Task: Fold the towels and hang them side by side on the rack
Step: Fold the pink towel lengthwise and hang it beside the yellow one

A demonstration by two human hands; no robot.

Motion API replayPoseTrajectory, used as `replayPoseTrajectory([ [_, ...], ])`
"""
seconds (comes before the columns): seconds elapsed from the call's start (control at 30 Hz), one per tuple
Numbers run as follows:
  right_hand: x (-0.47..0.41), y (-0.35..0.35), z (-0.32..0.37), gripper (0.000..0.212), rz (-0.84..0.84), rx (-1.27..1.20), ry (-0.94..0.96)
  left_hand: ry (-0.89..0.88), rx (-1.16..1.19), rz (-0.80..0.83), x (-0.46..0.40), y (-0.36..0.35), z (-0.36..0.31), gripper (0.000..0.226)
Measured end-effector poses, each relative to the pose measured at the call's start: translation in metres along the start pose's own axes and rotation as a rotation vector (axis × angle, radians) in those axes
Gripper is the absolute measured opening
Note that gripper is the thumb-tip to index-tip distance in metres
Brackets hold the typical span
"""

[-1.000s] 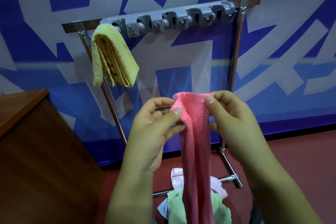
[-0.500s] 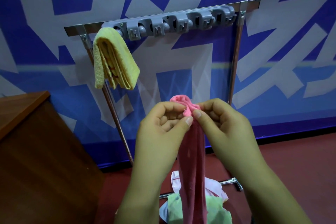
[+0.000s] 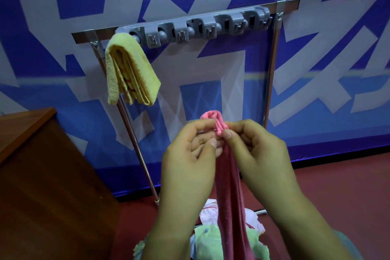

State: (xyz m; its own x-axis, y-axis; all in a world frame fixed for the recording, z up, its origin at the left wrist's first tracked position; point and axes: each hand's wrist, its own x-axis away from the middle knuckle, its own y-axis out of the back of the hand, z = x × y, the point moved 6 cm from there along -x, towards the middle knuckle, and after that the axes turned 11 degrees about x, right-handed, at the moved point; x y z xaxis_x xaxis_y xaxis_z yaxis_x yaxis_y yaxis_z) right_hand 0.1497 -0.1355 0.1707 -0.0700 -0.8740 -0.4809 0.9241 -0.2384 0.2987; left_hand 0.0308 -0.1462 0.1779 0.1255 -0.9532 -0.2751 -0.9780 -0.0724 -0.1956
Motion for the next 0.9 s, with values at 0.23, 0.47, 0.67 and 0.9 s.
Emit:
replayPoseTrajectory([
  [0.23, -0.004, 0.001, -0.004, 0.026, 0.054, -0.030, 0.019, 0.007, -0.087, 0.114, 0.000, 0.002, -0.002, 0.043],
  [0.47, -0.010, 0.011, -0.011, 0.010, 0.146, -0.332, -0.111, -0.381, -0.550, 0.044, -0.011, 0.028, -0.022, 0.022],
  [0.67, -0.010, 0.012, -0.004, 0.014, 0.225, -0.425, -0.101, -0.357, -0.708, 0.234, -0.025, 0.028, -0.016, 0.035],
  [0.9, -0.012, 0.014, -0.009, 0.013, 0.217, -0.319, -0.074, -0.414, -0.763, 0.337, -0.037, 0.025, -0.022, 0.034],
])
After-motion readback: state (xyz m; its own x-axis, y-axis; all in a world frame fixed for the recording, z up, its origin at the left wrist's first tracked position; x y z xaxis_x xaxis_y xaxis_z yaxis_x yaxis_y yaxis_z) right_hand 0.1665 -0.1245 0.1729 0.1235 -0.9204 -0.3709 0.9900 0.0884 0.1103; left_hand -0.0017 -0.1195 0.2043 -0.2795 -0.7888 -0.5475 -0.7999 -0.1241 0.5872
